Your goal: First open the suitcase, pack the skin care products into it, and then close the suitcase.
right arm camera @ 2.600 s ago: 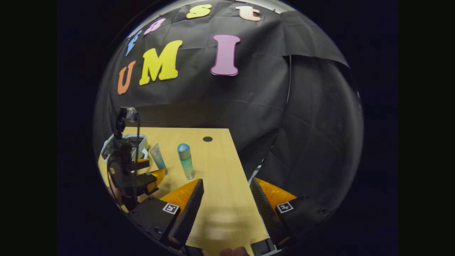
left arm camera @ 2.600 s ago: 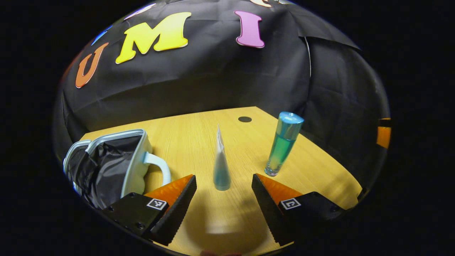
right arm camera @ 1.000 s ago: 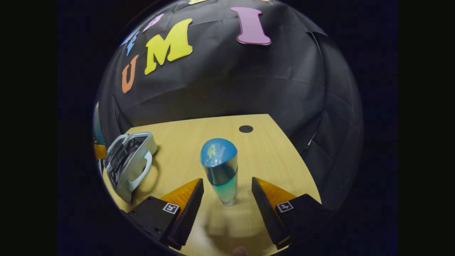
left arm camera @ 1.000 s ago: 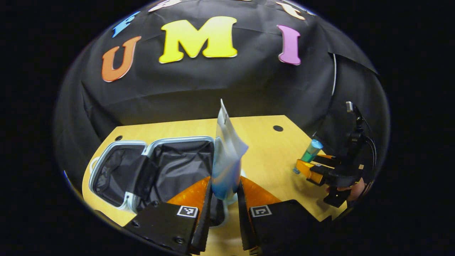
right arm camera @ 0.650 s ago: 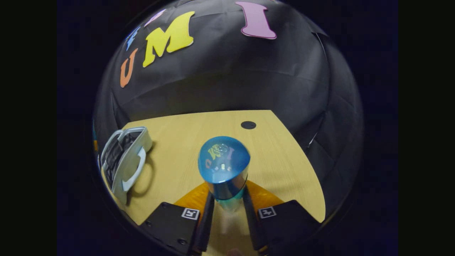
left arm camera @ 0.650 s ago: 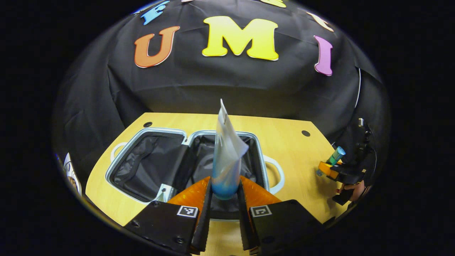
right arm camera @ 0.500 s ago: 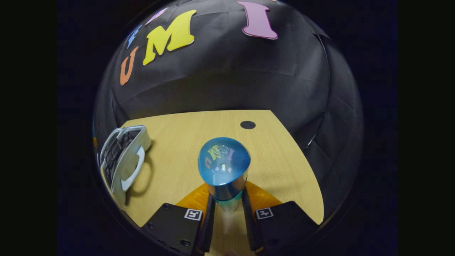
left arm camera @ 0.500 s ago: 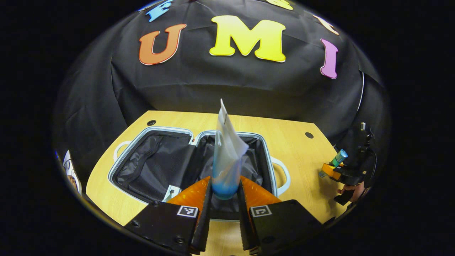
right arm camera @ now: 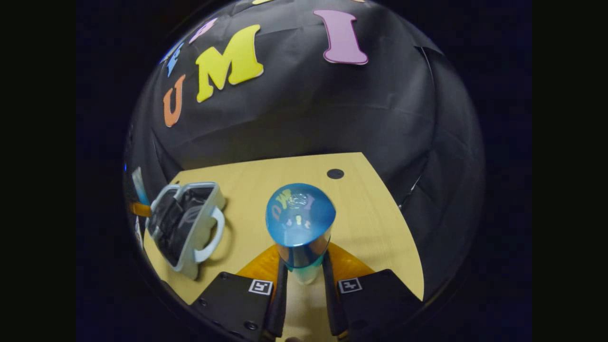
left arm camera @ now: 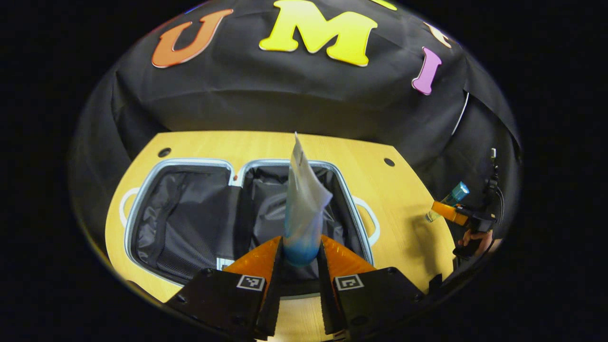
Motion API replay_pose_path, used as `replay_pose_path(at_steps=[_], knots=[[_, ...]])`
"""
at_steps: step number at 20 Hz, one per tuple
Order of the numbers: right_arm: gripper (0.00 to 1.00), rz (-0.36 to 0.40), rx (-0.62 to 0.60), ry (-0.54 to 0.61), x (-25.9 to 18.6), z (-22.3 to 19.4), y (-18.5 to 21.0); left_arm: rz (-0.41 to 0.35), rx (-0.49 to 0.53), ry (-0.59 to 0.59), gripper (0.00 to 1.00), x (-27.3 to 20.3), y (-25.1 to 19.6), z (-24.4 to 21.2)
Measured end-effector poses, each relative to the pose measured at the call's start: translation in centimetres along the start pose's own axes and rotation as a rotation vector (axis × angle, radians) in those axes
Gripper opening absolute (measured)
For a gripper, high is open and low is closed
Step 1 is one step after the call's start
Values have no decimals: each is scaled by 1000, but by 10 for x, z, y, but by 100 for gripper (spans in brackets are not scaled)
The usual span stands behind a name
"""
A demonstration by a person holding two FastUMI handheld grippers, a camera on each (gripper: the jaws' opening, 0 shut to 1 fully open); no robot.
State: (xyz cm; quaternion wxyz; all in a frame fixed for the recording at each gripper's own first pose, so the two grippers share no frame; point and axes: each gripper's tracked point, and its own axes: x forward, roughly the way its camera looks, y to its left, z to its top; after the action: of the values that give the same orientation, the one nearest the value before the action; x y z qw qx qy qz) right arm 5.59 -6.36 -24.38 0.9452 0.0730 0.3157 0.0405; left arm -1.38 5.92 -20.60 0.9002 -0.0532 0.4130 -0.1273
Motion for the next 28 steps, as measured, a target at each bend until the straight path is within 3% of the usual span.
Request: replay_pose_path(at_steps=[4, 10, 13, 16, 20, 25, 26, 27, 28], knots=[[34, 23, 60, -1, -38, 8, 19, -32, 28, 128, 39, 23, 20, -8], [33, 37, 81, 7, -75, -1, 38, -175, 47, 448, 40, 52, 24, -39], [33, 31, 86, 24, -85, -10, 40, -153, 65, 637, 40, 63, 40, -63], [33, 17, 93, 27, -92, -16, 36, -152, 47, 742, 39, 66, 41, -74], [33, 7, 107, 29, -98, -19, 31, -144, -26, 821, 40, 72, 35, -85], [33, 8, 100, 19, -103, -19, 30, -111, -109, 835, 41, 75, 33, -95], [33, 14, 100, 20, -103, -20, 32, -106, -116, 832, 34, 75, 32, -94], [33, 17, 101, 22, -103, -20, 33, -103, -123, 830, 50, 74, 31, -95], [33, 21, 99, 21, -102, -20, 33, -97, -127, 829, 43, 74, 31, -95]])
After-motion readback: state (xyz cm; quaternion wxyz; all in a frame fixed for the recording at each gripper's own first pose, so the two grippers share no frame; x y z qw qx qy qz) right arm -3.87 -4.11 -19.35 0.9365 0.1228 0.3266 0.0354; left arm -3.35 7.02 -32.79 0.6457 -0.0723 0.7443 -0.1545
